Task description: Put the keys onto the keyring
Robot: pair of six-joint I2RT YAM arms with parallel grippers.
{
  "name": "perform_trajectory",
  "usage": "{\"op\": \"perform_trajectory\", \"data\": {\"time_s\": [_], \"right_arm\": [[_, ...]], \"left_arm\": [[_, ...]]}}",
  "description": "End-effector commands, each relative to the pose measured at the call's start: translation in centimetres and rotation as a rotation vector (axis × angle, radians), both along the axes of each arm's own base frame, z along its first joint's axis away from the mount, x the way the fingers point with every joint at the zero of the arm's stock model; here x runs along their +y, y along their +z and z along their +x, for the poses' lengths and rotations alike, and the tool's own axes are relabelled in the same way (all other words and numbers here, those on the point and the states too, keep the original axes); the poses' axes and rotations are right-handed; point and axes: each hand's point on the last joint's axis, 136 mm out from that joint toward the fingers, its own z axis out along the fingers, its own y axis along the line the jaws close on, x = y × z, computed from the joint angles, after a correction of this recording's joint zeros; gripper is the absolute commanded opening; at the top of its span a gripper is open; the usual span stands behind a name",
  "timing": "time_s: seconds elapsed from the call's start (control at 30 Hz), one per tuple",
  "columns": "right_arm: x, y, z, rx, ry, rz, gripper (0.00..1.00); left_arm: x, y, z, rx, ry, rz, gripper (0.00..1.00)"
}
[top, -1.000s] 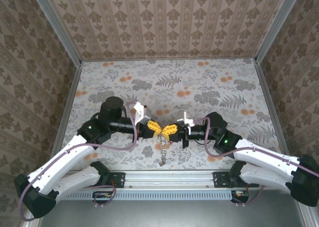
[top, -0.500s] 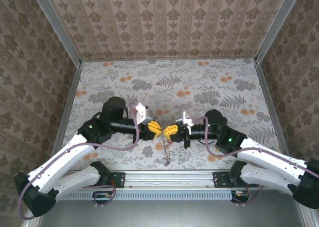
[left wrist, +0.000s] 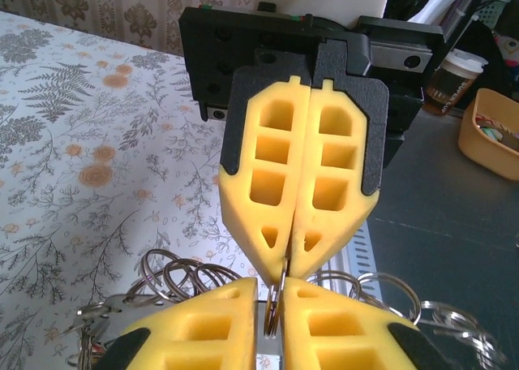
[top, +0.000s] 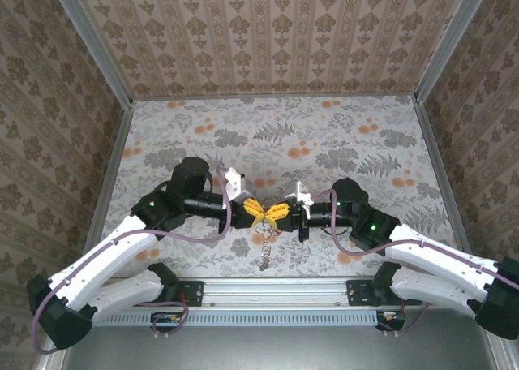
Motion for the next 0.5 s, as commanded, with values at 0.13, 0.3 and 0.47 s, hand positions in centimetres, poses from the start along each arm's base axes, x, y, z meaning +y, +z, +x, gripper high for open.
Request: {"op": "perform_trajectory", "data": {"time_s": [0.13,0.3,0.47], "right_arm": [[0.5,3.5,-0.1,-0.086,0.015,0.094,0.00],[0.3,2.9,0.3,-0.053,-0.020,0.071,0.22],[-2.6,1.5,1.0,-0.017,-0.182,0.041,0.69]], "left_arm": [[-0.4,1.4,-0.6,-0.021,-0.053,-0.051,0.00],[0.0,1.7,-0.5,-0.048,-0.032,-0.052,0.00],[0.6,2.7,-0.5,-0.079,-0.010,-0.068,0.00]]}}
